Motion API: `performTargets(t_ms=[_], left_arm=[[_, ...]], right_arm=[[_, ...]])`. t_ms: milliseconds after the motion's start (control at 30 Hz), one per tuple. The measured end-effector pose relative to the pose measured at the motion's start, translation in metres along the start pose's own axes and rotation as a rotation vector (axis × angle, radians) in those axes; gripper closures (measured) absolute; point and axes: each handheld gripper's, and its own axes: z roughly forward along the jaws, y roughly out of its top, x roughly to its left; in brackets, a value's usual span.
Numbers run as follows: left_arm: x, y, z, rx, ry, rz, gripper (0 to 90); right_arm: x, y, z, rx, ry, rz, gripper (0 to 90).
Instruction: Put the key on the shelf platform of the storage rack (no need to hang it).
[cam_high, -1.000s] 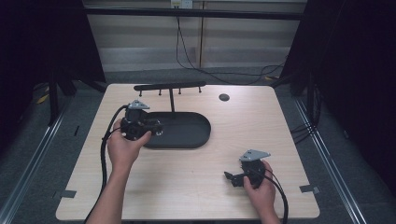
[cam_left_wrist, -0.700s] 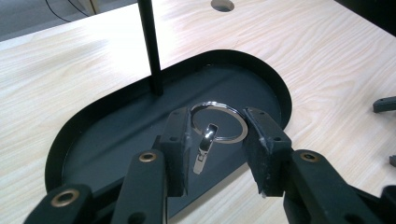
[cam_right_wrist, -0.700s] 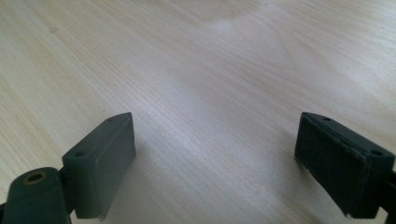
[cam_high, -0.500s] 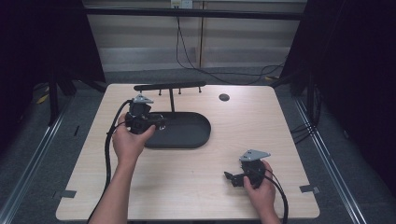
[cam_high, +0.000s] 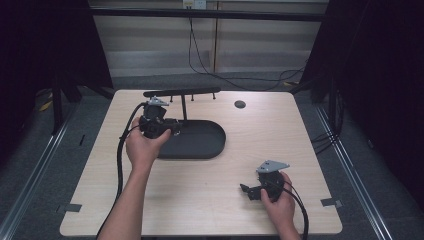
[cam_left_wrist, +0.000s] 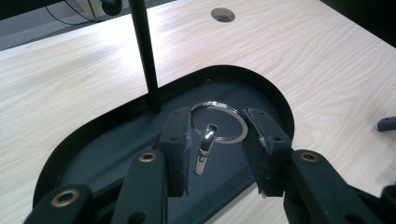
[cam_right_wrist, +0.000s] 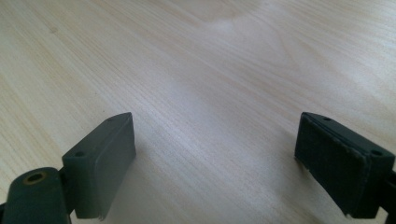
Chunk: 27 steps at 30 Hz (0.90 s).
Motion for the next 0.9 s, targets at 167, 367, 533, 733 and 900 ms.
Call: performTargets(t_ms=[167, 367, 533, 733, 900], left_arm=[[-0.001, 0.002, 0.004, -0.007, -0.008, -0.004, 62.4], [0.000, 0.001, 0.011, -0.001, -0.004, -0.004, 62.4], [0.000, -0.002, 0.019, 0.006, -0.005, -0.008, 62.5], [-0.001, -0.004, 0.026, 0.013, -0.005, -0.009, 62.4], [0.000, -0.008, 0.033, 0.024, 0.002, -0.012, 62.4]], right_arm=[[0.000, 0.000, 0.000, 0.000, 0.000, 0.000, 11.6], [0.000, 0.000, 0.000, 0.000, 0.000, 0.000, 11.6], [0.000, 0.000, 0.000, 0.000, 0.000, 0.000, 11.6], [0.000, 0.000, 0.000, 0.000, 0.000, 0.000, 11.7], [0.000, 0.000, 0.000, 0.000, 0.000, 0.000, 11.6]])
